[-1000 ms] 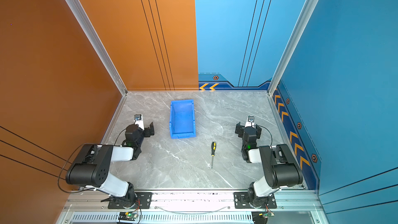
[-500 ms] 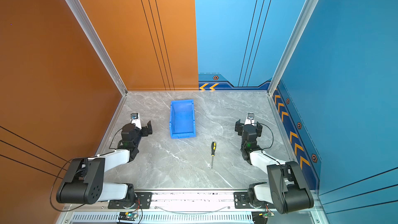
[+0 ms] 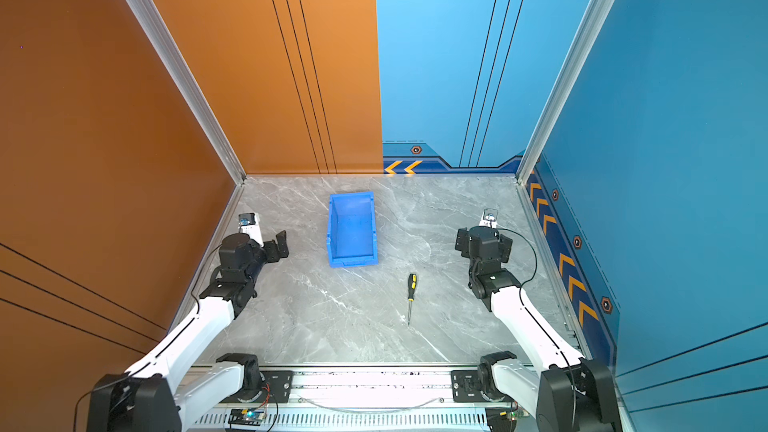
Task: Put the screwdriver in the bin
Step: 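Reach the right gripper down over the screwdriver handle while the left arm moves forward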
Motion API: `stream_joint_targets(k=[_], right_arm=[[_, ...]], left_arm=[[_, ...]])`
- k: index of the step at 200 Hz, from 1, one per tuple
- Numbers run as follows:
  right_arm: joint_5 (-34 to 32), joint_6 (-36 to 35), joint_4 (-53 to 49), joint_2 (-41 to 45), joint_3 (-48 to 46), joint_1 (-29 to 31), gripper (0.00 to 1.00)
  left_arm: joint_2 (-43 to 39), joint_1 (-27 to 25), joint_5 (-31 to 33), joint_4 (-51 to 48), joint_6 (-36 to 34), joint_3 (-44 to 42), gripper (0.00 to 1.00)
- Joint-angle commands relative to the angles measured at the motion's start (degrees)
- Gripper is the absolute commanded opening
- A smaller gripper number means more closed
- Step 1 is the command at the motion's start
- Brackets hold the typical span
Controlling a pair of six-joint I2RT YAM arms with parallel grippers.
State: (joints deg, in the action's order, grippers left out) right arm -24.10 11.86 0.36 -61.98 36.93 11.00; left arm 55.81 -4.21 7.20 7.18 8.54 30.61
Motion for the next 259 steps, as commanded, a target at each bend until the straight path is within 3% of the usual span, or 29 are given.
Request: stream_joint_targets(k=[1, 26, 60, 107, 163, 207, 226, 259], right_arm=[[0.6, 5.4, -12.2, -0.5, 5.0, 0.5, 1.0], [4.1, 11.3, -19.6, -3.4, 8.9, 0.6, 1.0], [8.4, 15.0, -20.1, -1.9, 7.9, 5.4, 1.0], [13.4, 22.3, -29.3, -13.5, 13.2, 13.0, 1.0], [10.0, 29.8, -31.7, -20.6, 16.8, 26.2, 1.0], [8.3, 35.5, -34.2, -21.0, 16.1, 28.8, 1.0], [8.8, 37.0, -34.1, -21.5, 15.1, 30.5, 1.0], [9.1, 37.8, -33.4, -23.1, 14.7, 30.4, 0.98]], left_arm=[[-4.4, -2.2, 0.4, -14.4, 3.5, 2.7, 0.98], [-8.9, -4.1, 1.0, -24.0, 5.0, 3.8, 0.98], [-14.7, -7.1, 0.9, -35.2, 9.4, 7.0, 0.98], [-16.8, -7.6, -2.4, -48.4, 15.3, 9.6, 0.98], [-15.1, -11.2, -5.2, -47.3, 20.0, 7.5, 0.98], [-13.2, -12.5, -8.7, -43.1, 21.2, 5.1, 0.98], [-12.8, -13.2, -12.5, -40.1, 20.1, 4.5, 0.98], [-9.4, -17.9, -25.0, -34.0, 15.7, 6.2, 0.98]])
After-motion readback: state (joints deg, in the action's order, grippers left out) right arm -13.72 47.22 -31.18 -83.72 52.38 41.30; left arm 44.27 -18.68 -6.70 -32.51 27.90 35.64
